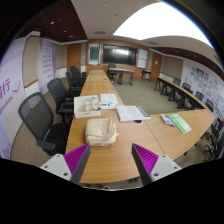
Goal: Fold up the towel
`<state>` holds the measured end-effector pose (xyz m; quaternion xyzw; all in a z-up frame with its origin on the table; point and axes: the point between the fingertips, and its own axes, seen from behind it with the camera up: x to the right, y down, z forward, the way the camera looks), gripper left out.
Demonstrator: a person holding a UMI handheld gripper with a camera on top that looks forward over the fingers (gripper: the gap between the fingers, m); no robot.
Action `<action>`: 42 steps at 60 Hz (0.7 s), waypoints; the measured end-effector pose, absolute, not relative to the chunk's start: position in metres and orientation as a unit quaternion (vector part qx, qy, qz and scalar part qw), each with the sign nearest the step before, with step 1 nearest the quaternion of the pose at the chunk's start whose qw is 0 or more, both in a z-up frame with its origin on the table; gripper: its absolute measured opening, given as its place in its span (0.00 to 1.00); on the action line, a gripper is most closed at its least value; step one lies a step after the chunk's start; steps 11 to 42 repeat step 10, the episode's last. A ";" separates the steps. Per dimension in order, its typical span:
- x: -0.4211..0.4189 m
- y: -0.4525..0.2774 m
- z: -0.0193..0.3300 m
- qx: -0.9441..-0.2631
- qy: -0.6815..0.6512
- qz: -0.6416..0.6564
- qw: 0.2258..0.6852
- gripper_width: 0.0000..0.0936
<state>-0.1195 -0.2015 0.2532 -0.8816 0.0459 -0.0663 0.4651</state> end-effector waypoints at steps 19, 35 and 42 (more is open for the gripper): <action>-0.127 -0.234 0.260 -0.880 0.047 -0.065 0.468 0.91; -0.127 -0.234 0.260 -0.880 0.047 -0.065 0.468 0.91; -0.127 -0.234 0.260 -0.880 0.047 -0.065 0.468 0.91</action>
